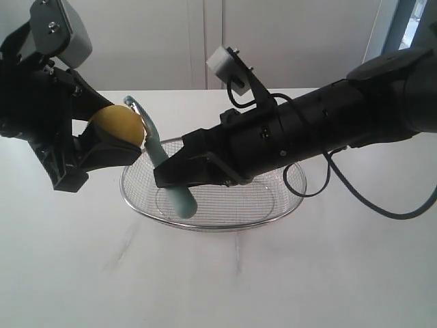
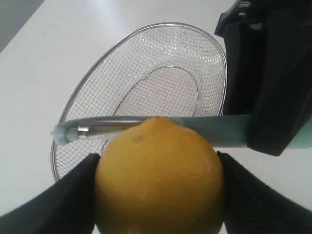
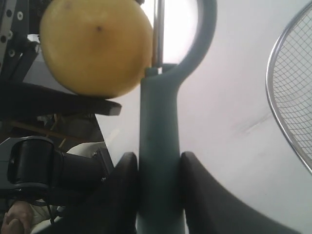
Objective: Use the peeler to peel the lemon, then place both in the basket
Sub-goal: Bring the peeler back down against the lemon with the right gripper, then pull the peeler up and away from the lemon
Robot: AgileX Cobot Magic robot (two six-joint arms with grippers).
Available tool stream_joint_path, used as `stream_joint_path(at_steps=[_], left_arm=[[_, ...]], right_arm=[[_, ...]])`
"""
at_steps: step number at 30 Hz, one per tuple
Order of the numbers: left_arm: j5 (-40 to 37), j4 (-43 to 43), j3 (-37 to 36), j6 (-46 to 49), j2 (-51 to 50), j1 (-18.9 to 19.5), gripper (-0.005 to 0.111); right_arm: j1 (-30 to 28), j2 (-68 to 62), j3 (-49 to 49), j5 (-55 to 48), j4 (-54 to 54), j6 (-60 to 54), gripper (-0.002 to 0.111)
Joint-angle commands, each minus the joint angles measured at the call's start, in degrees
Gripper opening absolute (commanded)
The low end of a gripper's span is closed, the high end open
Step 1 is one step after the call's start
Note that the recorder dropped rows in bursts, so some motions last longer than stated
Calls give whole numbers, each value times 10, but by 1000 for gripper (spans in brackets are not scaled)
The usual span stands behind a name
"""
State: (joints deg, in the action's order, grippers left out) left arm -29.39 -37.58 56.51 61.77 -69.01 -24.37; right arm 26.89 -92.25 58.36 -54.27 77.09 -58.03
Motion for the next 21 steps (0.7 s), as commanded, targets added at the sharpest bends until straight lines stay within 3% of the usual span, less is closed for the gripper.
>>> stream_joint_path(at_steps=[1,21], left_arm=[[-7,-9,-1,-7,3,-3,0],[-7,-9,-1,-16,3,-3,0]], right_arm=[[-1,2,4,-7,6,-7,0],[-29,13,4,-27,7,-7,0]])
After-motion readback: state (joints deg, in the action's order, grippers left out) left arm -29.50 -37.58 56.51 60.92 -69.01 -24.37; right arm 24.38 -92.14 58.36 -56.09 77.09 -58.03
